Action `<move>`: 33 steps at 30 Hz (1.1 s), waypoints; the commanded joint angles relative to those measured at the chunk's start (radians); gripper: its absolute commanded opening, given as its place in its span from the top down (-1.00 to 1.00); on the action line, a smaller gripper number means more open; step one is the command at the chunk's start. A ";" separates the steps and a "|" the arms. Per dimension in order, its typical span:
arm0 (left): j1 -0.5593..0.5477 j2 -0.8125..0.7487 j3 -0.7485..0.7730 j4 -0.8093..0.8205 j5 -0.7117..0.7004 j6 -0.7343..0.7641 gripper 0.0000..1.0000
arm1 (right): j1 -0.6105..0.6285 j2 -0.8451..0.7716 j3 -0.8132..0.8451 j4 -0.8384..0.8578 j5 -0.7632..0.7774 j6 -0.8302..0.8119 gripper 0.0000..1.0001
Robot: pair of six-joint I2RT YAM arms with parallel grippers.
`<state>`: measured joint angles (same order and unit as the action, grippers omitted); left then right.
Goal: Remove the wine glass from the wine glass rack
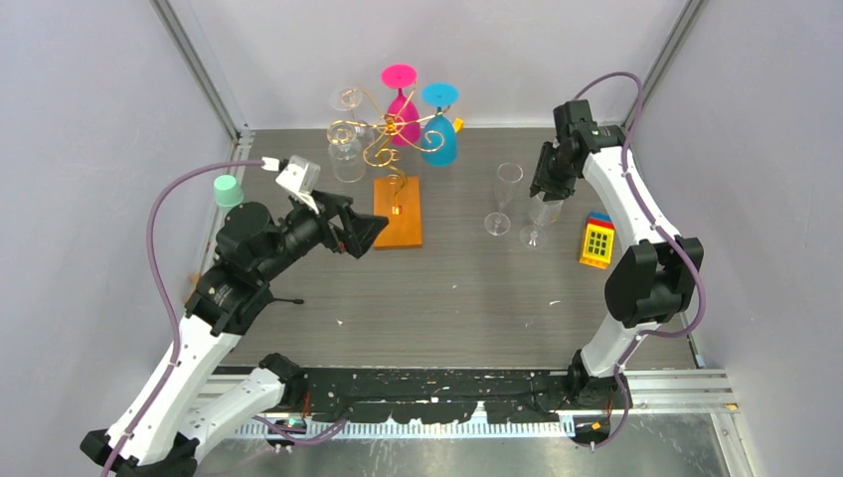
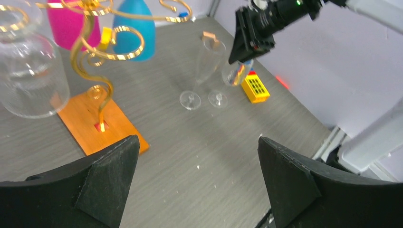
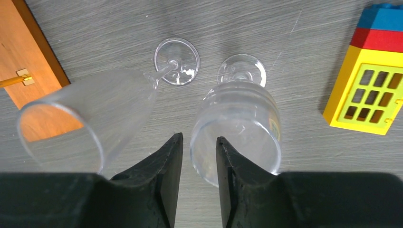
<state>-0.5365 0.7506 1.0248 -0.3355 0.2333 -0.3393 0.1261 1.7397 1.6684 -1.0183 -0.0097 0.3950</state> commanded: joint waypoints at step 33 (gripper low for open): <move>0.328 0.624 0.658 -0.265 -0.247 -0.186 -0.59 | -0.003 -0.571 -0.208 0.111 -0.122 0.100 0.18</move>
<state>-0.2584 1.4063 1.6913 -0.6277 -0.1467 -0.4477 0.1261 1.2194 1.4708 -0.9504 -0.0853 0.4744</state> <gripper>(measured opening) 0.811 0.407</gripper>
